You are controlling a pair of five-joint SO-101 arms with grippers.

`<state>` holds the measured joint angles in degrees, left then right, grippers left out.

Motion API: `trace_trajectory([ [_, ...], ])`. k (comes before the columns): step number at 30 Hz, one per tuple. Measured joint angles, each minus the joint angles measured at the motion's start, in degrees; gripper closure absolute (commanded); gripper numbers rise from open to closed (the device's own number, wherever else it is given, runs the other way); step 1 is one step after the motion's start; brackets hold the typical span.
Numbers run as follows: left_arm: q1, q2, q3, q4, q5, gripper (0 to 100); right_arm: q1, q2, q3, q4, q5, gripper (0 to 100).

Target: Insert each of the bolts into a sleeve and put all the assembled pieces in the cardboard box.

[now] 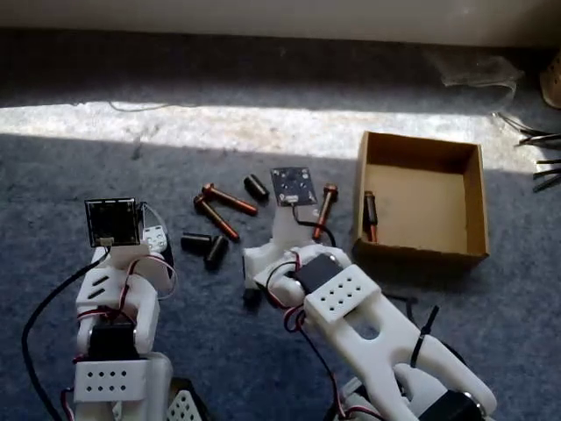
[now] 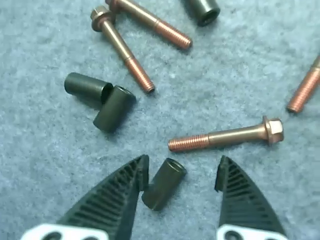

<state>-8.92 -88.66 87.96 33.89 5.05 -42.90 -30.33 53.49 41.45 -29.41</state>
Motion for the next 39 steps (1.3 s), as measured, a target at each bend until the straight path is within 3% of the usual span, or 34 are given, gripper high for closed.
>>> trace_trajectory([
  [10,0.00,0.00,0.00,0.00,0.00,99,-4.13,0.00,1.93,0.00,-7.56,79.6],
  [25,0.00,0.00,0.00,0.00,0.00,99,-3.78,0.26,2.02,-2.90,-7.74,79.6],
  [39,0.00,0.00,0.00,0.00,0.00,99,-3.52,10.11,2.02,-5.01,-7.74,79.6],
])
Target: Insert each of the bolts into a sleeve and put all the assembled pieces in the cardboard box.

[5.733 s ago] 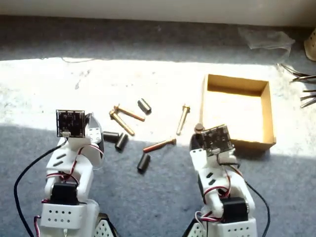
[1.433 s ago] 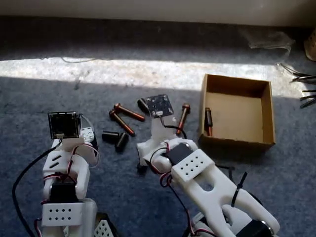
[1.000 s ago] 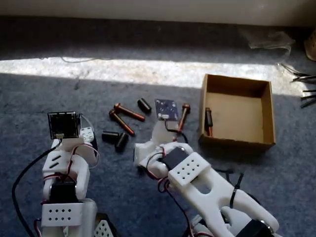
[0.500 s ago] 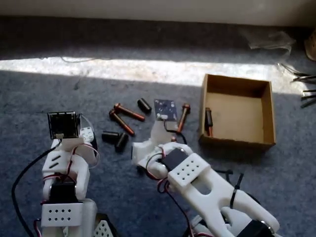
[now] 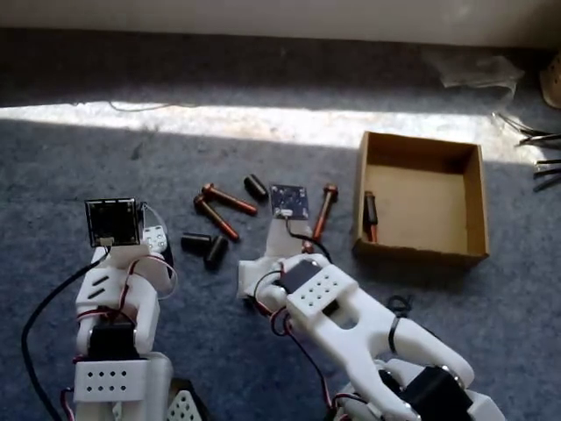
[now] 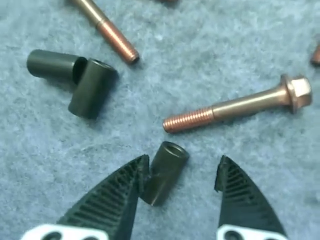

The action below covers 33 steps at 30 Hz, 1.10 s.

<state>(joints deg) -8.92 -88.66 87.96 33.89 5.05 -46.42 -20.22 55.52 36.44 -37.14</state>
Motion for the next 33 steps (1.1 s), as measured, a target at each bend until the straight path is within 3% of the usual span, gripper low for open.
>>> trace_trajectory([
  [15,0.00,0.00,0.00,0.00,0.00,99,0.00,8.18,-3.16,-1.32,-0.09,79.8],
  [20,0.00,0.00,0.00,0.00,0.00,99,0.88,8.88,-3.16,-1.49,-0.09,91.2],
  [24,0.00,0.00,0.00,0.00,0.00,99,2.99,9.67,-3.16,-1.49,-0.09,92.4],
  [33,0.00,0.00,0.00,0.00,0.00,99,2.99,9.76,-3.16,-0.62,10.11,92.4],
])
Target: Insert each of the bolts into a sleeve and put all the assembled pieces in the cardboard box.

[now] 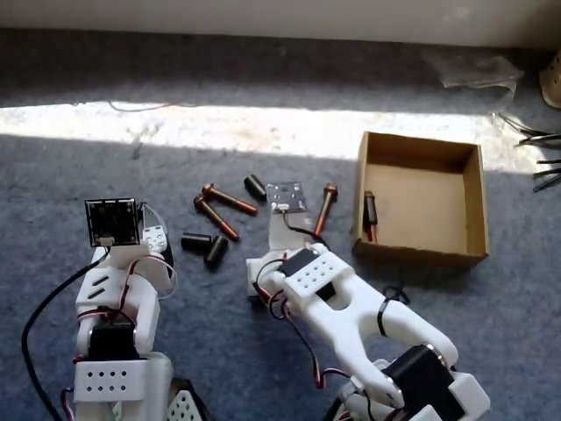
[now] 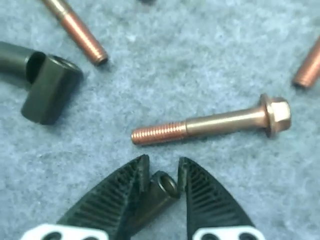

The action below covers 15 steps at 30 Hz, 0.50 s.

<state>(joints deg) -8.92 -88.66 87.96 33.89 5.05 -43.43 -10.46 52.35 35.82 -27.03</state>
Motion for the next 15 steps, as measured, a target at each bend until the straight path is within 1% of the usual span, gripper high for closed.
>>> trace_trajectory([
  [9,0.00,0.00,0.00,0.00,0.00,99,0.00,0.09,-1.58,2.02,7.38,92.4],
  [15,0.00,0.00,0.00,0.00,0.00,99,0.00,0.09,-1.58,2.02,7.91,92.4],
])
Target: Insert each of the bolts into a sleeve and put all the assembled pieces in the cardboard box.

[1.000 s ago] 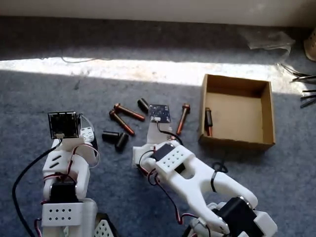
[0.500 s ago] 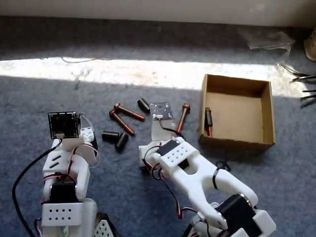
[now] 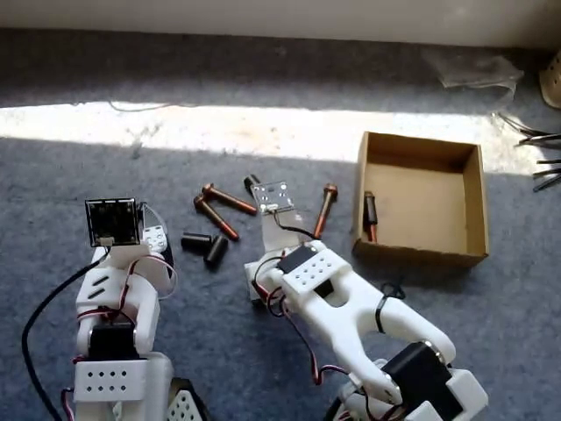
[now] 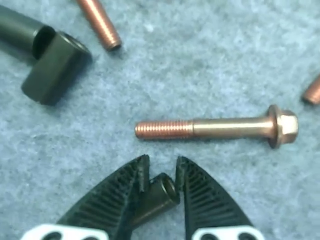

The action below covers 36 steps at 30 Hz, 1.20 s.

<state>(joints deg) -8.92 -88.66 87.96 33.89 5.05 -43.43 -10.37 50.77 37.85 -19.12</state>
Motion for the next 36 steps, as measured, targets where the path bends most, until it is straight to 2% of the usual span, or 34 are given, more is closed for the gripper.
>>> trace_trajectory([
  [7,0.00,0.00,0.00,0.00,0.00,99,0.09,0.18,-4.31,0.26,0.35,92.4],
  [10,0.00,0.00,0.00,0.00,0.00,99,1.85,0.18,-7.56,3.87,0.35,92.4],
  [17,0.00,0.00,0.00,0.00,0.00,99,4.84,0.18,-19.96,21.54,0.35,92.4],
  [22,0.00,0.00,0.00,0.00,0.00,99,3.69,0.18,-29.45,35.52,0.35,92.4],
  [25,0.00,0.00,0.00,0.00,0.00,99,1.58,0.18,-32.70,41.67,-2.90,92.4],
  [31,0.00,0.00,0.00,0.00,0.00,99,0.35,1.14,-30.86,41.58,-4.92,92.4],
  [36,0.00,0.00,0.00,0.00,0.00,99,-4.48,1.23,-27.25,38.95,-4.92,92.7],
])
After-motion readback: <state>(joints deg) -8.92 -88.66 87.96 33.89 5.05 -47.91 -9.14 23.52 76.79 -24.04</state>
